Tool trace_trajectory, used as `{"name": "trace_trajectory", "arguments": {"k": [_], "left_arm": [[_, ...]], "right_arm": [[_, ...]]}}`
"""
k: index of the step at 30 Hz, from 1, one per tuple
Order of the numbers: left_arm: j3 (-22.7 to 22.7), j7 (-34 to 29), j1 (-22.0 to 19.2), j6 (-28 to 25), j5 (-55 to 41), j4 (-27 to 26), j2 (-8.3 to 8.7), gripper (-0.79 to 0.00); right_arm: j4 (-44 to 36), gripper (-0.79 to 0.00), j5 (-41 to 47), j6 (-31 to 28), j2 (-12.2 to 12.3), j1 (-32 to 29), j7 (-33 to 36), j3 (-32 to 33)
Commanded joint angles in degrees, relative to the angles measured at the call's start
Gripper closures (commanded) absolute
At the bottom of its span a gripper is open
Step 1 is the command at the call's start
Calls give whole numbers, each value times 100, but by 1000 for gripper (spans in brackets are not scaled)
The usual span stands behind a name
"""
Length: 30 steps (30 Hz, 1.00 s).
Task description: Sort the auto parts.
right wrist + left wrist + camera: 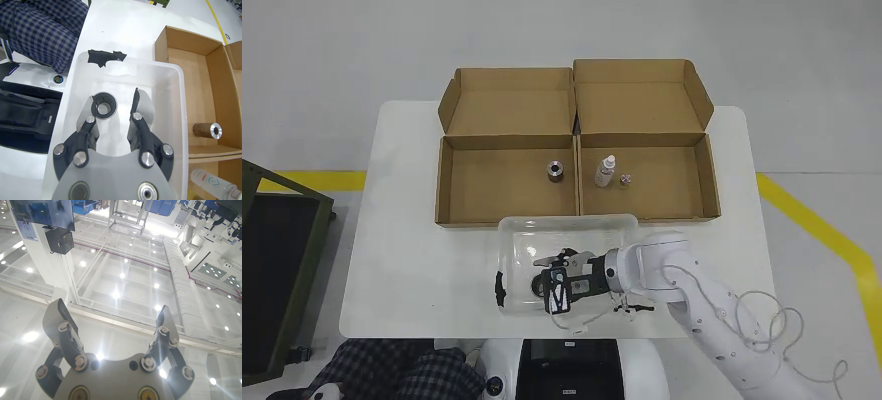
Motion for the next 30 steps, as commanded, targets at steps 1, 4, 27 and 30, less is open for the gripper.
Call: {"name": "trace_trajectory", "arguments": {"k": [1, 4, 27, 30], "left_arm": [[0, 0, 0, 0, 0, 0, 0, -785], [0, 0, 0, 0, 0, 0, 0, -785], [0, 0, 0, 0, 0, 0, 0, -785], [0, 0, 0, 0, 0, 0, 0, -785]], "right_arm": [[9, -354, 95, 2, 30, 27, 24, -43], [58, -357, 209, 2, 85, 81, 100, -115], [585, -388, 345, 18, 173, 446, 100, -476], [616, -391, 334, 25, 178, 467, 90, -512]]}}
